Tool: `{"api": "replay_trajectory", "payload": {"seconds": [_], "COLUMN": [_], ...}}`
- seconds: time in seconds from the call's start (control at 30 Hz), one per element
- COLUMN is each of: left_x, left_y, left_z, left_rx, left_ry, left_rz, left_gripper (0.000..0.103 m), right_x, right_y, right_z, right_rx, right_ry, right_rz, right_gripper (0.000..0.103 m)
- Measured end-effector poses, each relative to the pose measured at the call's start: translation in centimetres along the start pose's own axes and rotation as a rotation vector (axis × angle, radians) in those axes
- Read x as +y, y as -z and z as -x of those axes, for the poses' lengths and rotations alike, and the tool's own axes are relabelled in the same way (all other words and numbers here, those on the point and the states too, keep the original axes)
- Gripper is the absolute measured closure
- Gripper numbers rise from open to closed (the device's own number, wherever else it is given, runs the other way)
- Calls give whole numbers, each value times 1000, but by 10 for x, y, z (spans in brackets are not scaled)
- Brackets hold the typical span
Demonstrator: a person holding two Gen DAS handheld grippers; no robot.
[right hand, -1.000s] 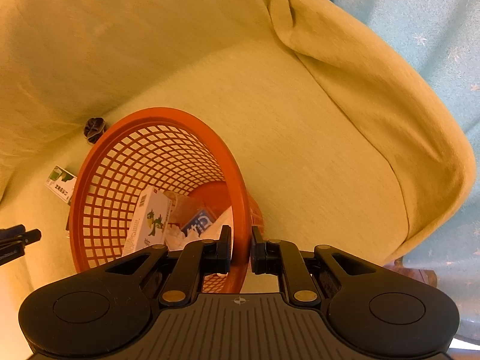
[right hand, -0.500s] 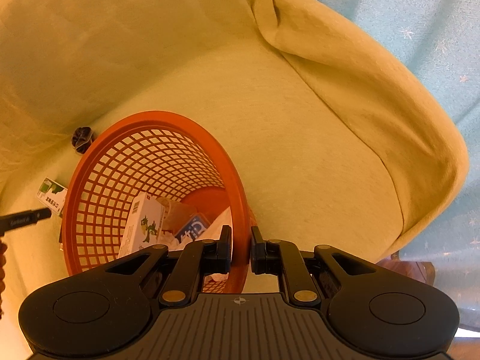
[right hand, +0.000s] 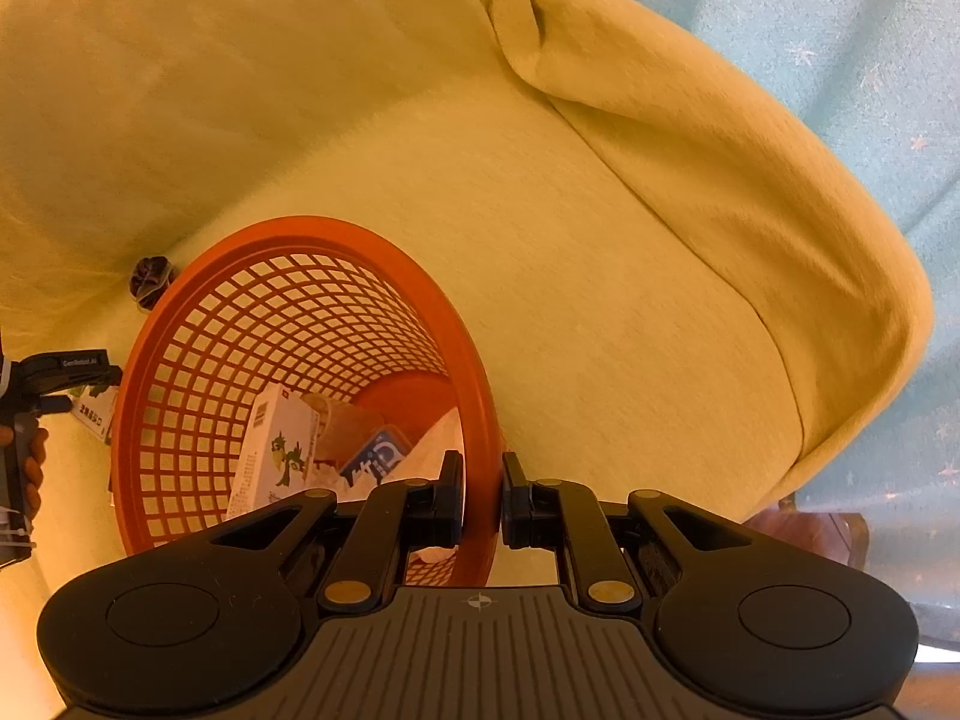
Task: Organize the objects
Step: 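Move the left gripper to the green-and-white box and grasp it, then lift the green-and-white box and carry it over the wastebasket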
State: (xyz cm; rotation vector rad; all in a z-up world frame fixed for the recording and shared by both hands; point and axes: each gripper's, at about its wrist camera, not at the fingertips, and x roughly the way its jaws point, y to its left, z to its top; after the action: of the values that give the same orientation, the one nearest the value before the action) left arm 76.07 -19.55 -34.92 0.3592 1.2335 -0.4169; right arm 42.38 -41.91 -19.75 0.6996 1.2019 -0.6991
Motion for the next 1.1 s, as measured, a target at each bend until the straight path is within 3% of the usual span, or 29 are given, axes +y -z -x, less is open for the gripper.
{"api": "replay_trajectory", "payload": {"seconds": [0.1, 0.3, 0.47, 0.67, 0.83, 1.1], "left_x": [13, 54, 91, 83, 69, 73], "left_y": [3, 21, 46, 55, 58, 80], "left_z": [1, -2, 4, 1, -7, 6], "left_rx": [-7, 16, 32, -15, -18, -28], "left_ry": [-6, -65, 11, 18, -4, 1], "left_rz": [-40, -114, -47, -203, -334, -330], "left_gripper": [41, 44, 45, 45, 52, 53], "right_x": [0, 0, 0, -1, -1, 1], "right_y": [-1, 0, 1, 2, 4, 5], "right_z": [0, 1, 1, 0, 0, -2], "right_rx": [5, 7, 8, 7, 10, 5], "right_ry": [1, -2, -5, -4, -3, 3], "right_rz": [-6, -9, -10, 1, 7, 5], "right_gripper": [94, 94, 94, 94, 94, 94]}}
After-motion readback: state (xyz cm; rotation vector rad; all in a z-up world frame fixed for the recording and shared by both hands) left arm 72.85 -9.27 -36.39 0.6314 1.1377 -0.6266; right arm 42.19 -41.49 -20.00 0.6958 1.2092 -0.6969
